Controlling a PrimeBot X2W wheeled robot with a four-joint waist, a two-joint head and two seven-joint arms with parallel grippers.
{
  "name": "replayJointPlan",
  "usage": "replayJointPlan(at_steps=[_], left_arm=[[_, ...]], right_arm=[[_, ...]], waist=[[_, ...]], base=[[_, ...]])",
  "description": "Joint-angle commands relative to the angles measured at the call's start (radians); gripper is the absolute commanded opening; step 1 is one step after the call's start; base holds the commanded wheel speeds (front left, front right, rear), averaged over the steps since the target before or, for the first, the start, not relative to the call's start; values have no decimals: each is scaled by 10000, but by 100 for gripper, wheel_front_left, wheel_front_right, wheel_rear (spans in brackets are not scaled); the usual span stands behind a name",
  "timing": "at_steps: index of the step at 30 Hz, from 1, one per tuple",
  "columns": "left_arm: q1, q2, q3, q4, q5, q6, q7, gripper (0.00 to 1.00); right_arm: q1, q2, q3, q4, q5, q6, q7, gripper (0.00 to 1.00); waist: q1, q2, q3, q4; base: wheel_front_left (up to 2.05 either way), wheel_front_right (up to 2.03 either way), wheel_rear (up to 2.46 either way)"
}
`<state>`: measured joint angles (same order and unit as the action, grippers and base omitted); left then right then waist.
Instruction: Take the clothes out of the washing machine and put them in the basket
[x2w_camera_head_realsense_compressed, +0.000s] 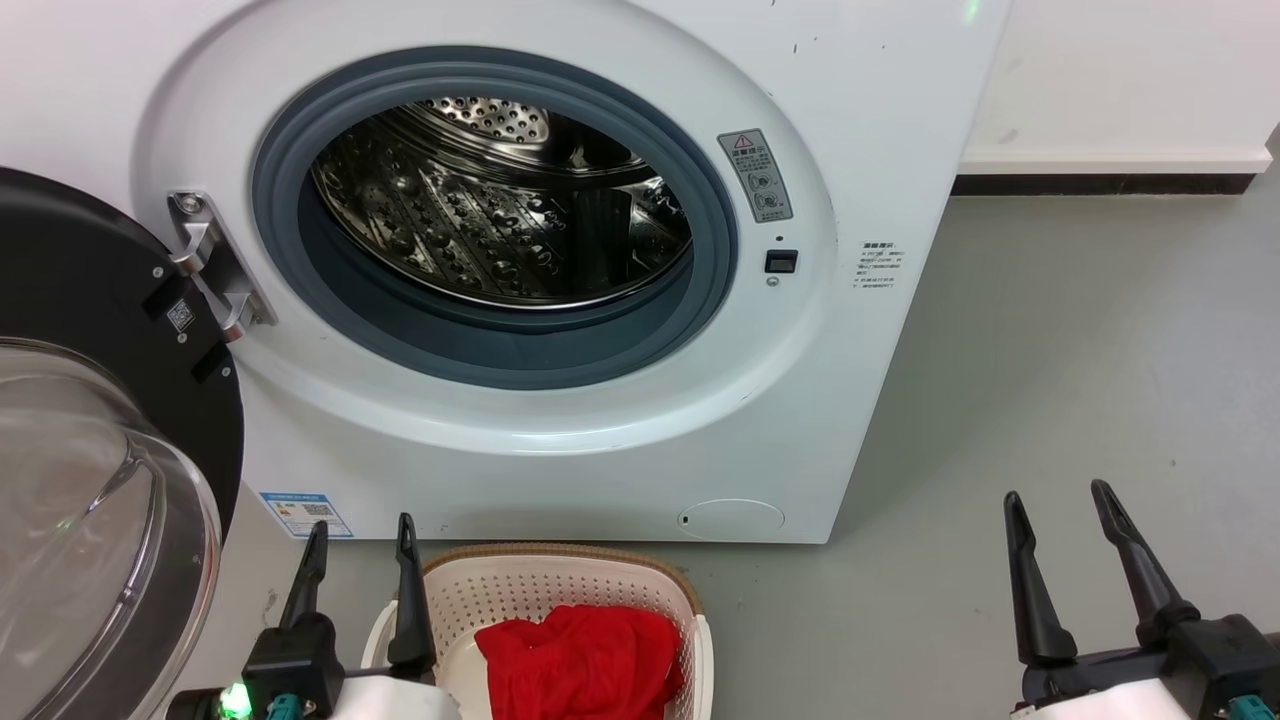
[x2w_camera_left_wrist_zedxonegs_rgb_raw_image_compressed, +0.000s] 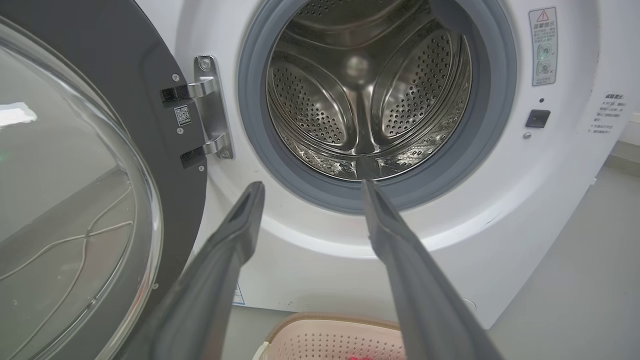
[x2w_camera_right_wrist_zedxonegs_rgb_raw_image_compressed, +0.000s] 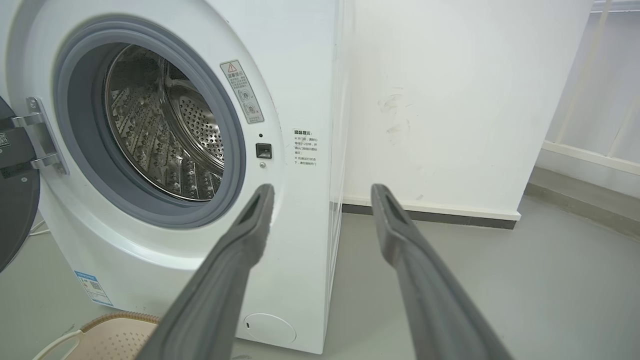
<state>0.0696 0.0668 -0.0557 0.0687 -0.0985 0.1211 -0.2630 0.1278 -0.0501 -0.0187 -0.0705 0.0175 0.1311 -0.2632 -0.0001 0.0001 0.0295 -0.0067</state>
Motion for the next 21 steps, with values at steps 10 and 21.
replayJointPlan(at_steps=[10,21], left_arm=[[245,-124,261,-124,332,-314,-25,100],[187,-142,331,-112,420,-425,3,0]], right_arm=[[165,-4,-10,33,112,-7,-23,100],[52,2,-20,62,102,0,0,0]], waist=[[1,-1,-6,-83],[1,-1,40,-131]], base=[[0,0,0],[0,0,0]])
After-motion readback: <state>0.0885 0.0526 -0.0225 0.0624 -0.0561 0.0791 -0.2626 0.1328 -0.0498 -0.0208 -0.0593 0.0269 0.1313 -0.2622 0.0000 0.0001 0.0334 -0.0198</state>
